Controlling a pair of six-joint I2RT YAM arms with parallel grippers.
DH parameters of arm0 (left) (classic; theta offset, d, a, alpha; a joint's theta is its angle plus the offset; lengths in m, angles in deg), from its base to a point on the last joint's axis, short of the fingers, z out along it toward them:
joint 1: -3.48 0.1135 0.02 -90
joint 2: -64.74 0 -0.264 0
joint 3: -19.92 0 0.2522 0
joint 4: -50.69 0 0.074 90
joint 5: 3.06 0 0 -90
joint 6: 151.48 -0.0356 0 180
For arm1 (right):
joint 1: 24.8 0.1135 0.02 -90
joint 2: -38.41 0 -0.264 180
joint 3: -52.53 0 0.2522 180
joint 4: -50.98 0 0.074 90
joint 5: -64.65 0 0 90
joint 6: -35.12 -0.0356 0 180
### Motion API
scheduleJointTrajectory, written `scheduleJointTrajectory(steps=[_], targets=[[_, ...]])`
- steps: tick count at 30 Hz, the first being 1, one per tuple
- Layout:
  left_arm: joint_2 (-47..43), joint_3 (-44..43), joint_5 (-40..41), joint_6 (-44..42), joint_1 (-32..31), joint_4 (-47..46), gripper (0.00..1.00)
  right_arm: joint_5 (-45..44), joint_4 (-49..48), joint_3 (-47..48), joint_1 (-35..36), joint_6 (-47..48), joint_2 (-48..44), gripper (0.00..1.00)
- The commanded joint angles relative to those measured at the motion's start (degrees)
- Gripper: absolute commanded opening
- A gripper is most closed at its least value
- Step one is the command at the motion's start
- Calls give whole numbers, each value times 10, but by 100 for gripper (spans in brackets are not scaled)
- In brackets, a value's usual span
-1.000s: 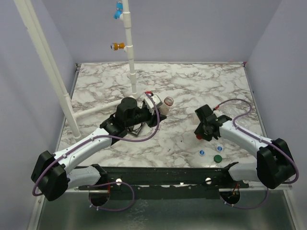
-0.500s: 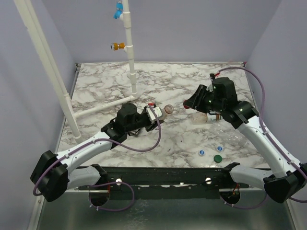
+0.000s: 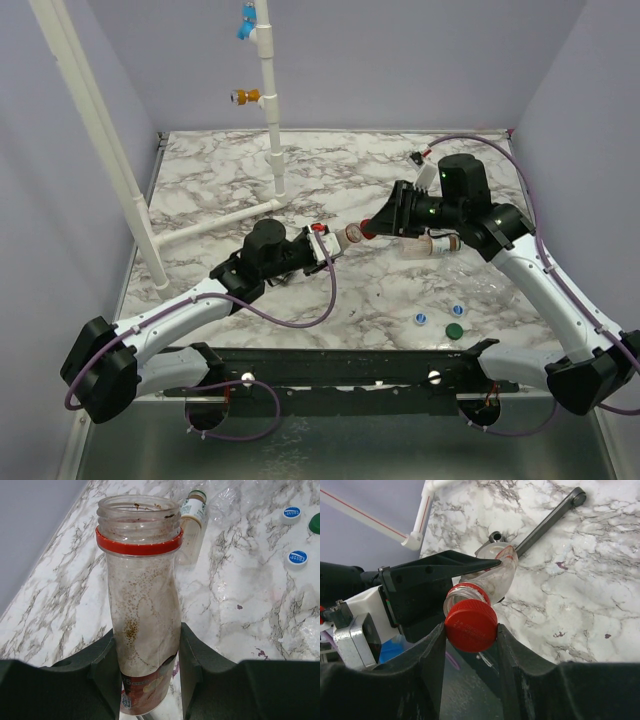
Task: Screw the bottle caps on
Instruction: Screw the bottle cap onto the plastic bottle.
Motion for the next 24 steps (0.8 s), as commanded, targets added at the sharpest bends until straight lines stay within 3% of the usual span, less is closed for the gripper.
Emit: scheduleJointTrajectory(steps=[1,24], targets=[[3,-4,-1,-12,-4,-12,0,45,-7,8,1,15,6,33],[47,-50,-55,6,-9,-5,0,0,-19,-26,3,18,4,29]])
